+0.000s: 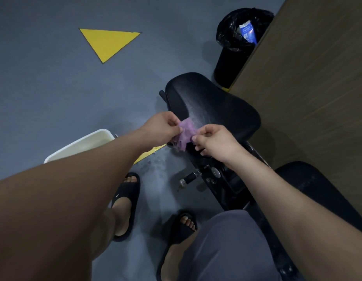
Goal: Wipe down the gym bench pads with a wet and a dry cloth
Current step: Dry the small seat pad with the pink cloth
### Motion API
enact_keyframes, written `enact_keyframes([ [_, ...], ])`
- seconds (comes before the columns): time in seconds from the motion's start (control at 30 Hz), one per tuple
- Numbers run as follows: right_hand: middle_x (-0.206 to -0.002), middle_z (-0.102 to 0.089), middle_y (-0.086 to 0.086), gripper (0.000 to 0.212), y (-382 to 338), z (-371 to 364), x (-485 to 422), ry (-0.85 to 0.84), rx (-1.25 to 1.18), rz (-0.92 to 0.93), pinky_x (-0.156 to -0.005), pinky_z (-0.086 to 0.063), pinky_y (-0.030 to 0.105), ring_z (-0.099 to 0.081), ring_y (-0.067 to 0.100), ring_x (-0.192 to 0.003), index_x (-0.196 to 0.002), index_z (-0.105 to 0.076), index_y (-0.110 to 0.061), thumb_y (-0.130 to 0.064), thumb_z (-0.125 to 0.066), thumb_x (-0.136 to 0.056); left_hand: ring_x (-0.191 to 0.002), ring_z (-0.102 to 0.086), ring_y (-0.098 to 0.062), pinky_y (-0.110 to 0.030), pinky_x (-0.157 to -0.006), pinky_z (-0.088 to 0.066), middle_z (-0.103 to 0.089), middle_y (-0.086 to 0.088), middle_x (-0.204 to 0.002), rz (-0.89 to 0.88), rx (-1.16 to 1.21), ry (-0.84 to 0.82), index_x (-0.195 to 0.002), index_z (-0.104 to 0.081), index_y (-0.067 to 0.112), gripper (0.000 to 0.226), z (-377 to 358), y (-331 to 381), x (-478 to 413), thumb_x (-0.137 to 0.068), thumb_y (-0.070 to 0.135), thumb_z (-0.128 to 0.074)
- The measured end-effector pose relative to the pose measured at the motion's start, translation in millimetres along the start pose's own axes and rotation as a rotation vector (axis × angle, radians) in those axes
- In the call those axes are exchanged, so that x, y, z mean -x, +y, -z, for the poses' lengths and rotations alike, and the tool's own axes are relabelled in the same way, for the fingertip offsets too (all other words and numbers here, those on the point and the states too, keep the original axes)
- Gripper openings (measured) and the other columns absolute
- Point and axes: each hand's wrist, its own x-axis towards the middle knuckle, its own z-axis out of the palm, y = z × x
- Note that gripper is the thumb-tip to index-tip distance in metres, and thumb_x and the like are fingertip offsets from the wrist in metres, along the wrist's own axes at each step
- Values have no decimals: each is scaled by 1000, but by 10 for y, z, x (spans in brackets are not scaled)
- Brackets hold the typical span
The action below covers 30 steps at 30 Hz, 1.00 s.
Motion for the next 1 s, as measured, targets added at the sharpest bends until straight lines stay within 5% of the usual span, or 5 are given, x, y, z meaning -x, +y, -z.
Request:
enact_keyframes([
  [0.13, -75, -75, 4, 18, 87, 28, -129, 121, 302, 46, -54, -57, 31, -73, 21, -64, -81, -66, -22, -22, -60, -98, -74, -70, -29, -37, -67, -61, -69, -7, -81, 30, -133, 122, -91, -60, 16, 8, -94, -87, -145, -93, 14, -67],
  [0.27, -72, -67, 5, 37, 121, 104, -153, 246, 683, 154, -61, -53, 36, -65, 31, -70, -71, -55, -21, -42, -49, -102, -77, -65, -24, -17, -53, -45, -63, -5, -94, 42, -264, 220, -102, -59, 16, 9, -188, -110, -252, -94, 13, -62],
  [0.37, -77, -63, 7, 41, 86, 73, -165, 297, 824, 196, -63, -46, 35, -62, 36, -77, -71, -51, -23, -48, -42, -103, -96, -55, -25, -26, -77, -39, -55, -8, -108, -38, -400, 339, -107, -60, 16, 17, -167, -143, -300, -91, 14, -64],
  [0.57, -93, -66, 8, 28, 114, -20, -334, 429, 936, 352, -72, -50, 40, -62, 34, -87, -93, -59, -15, -38, -44, -99, -81, -65, -24, -31, -75, -52, -64, -7, -93, -163, -350, 240, -95, -63, 17, 11, -358, -148, -236, -94, 27, -60],
  [1.0, -127, -47, 10, 40, 406, -159, -695, 515, 1039, 408, -105, -33, 48, -43, 32, -119, -120, -53, -19, -47, -38, -95, -77, -70, -23, -44, -81, -61, -70, 5, -79, 162, 218, 531, -83, -68, 22, 10, -724, -255, -343, -87, 27, -76],
])
